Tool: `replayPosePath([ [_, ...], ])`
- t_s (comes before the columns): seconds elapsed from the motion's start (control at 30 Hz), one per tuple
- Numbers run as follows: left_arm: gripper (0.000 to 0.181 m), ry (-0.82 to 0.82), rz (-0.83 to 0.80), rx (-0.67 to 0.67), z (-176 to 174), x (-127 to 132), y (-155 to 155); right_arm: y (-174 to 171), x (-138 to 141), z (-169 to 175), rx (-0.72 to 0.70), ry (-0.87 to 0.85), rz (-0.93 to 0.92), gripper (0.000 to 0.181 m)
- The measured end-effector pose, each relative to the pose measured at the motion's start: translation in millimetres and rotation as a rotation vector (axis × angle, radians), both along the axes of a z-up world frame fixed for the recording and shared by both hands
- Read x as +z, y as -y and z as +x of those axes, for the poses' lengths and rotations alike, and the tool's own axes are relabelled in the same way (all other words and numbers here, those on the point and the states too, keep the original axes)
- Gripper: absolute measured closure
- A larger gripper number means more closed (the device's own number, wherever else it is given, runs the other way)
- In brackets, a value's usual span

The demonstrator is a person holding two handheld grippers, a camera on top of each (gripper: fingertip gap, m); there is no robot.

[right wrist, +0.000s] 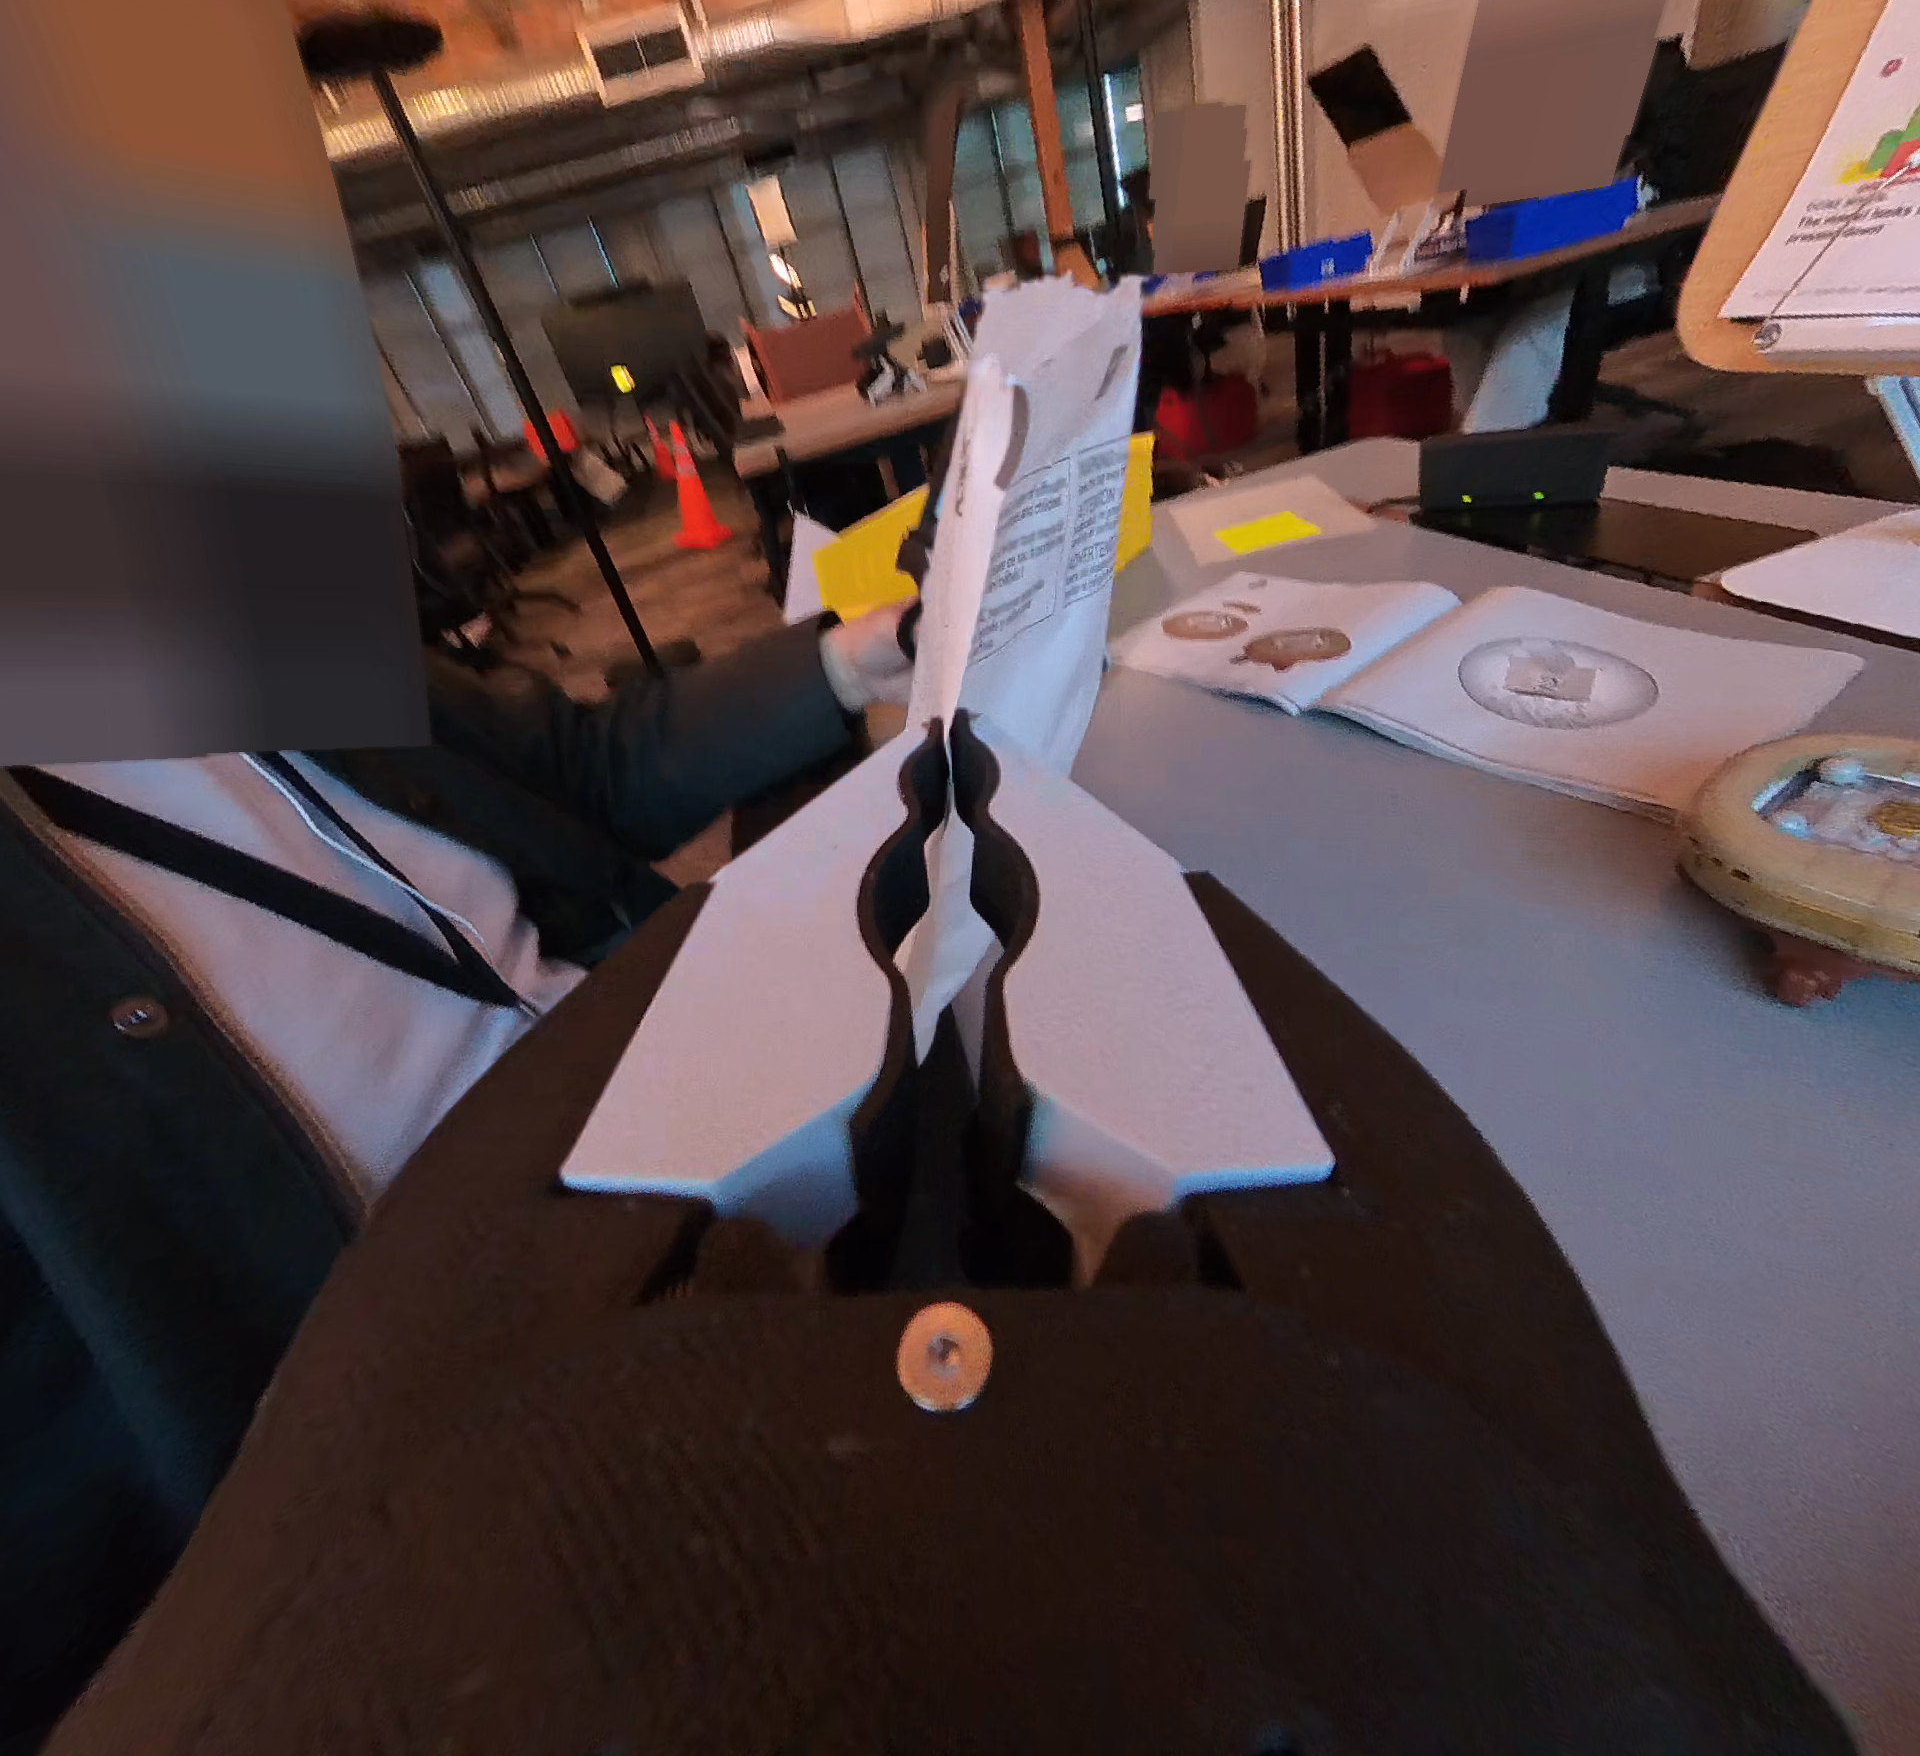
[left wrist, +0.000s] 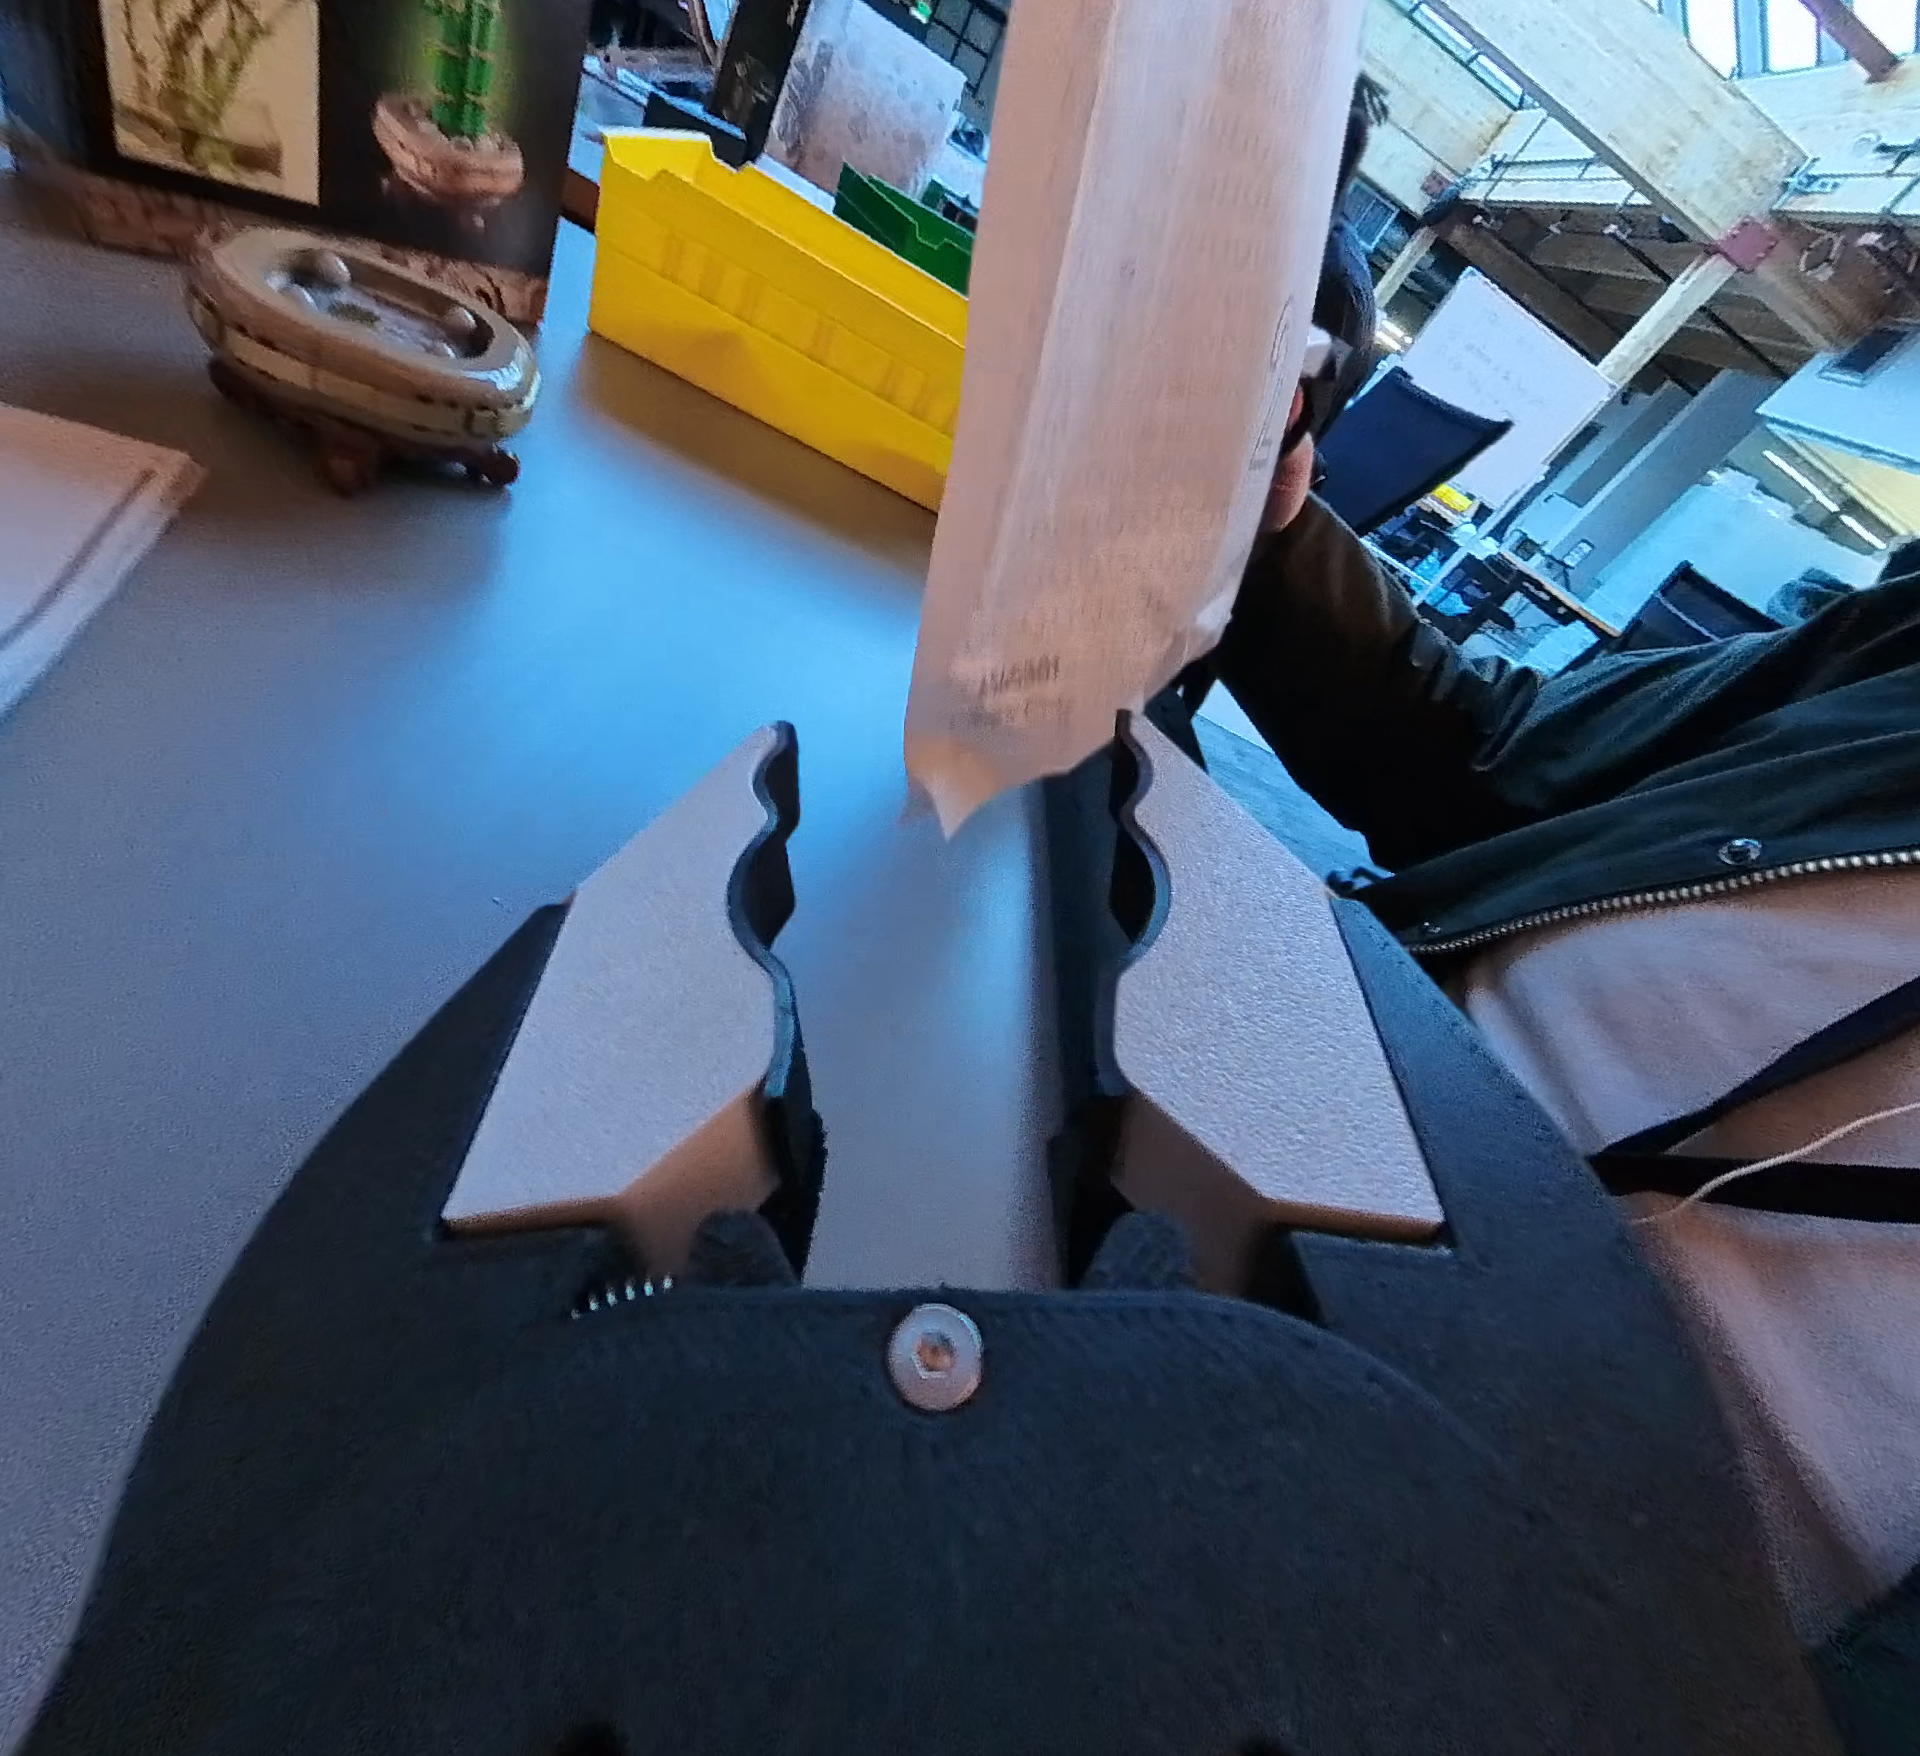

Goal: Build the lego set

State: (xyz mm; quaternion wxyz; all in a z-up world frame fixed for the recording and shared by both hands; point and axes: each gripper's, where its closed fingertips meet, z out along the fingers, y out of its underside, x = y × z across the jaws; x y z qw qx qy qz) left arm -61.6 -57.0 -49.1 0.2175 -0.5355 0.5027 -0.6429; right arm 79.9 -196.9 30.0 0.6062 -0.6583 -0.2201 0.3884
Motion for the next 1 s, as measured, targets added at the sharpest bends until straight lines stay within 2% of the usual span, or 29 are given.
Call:
replayPosePath([
  [0.07, 0.129, -0.018, -0.028, -0.02, 1, -3, 4, -2, 5, 4, 0.011, -0.081, 0.012, 0.181],
  [0.13, 0.156, 0.003, -0.076, -0.069, -1, 2, 10, -5, 6, 7, 0.016, -0.136, 0.018, 0.181],
  [0.23, 0.18, 0.098, -0.191, -0.12, -8, 22, 11, -7, 5, 7, 0.037, -0.196, 0.014, 0.181],
  [0.33, 0.18, 0.154, -0.273, -0.128, -15, 36, 6, -13, -2, 10, 0.028, -0.214, -0.008, 0.181],
  [0.47, 0.169, 0.187, -0.292, -0.077, -17, 42, -4, -19, -11, 11, 0.029, -0.242, -0.043, 0.181],
  [0.57, 0.181, 0.214, -0.321, -0.086, -21, 48, -6, -22, -16, 13, 0.023, -0.265, -0.068, 0.181],
  [0.77, 0.181, 0.173, -0.283, -0.136, -23, 45, 6, -32, -27, 27, -0.028, -0.352, -0.152, 0.181],
  [1.0, 0.181, 0.188, -0.339, -0.216, -31, 54, 14, -38, -40, 30, 0.02, -0.506, -0.332, 0.181],
])
